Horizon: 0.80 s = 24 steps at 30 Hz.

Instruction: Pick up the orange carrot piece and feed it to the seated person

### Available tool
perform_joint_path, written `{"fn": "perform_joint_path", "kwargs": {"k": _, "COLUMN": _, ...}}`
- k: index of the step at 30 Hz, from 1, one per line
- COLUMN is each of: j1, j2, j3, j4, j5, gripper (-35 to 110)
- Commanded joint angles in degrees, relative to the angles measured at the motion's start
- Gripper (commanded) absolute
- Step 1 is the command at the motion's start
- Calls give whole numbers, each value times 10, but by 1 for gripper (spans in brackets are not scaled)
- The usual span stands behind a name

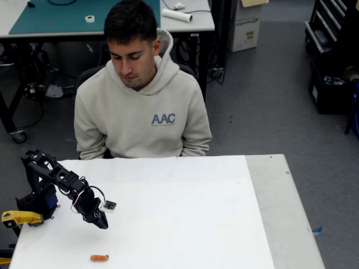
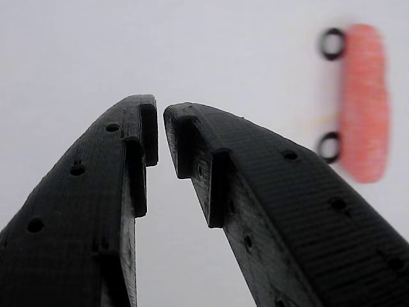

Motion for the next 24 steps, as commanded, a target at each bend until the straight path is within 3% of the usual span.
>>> {"fn": "perform_joint_path", "kwargs": {"k": 1, "j1": 42, "j2": -13, "j3": -77, "j4": -1, "j5": -41, "gripper": -2}}
{"fn": "perform_joint_path", "kwargs": {"k": 24, "j1": 99, "j2": -81, "j3": -145, "j4": -1, "j5": -90, "gripper": -1}}
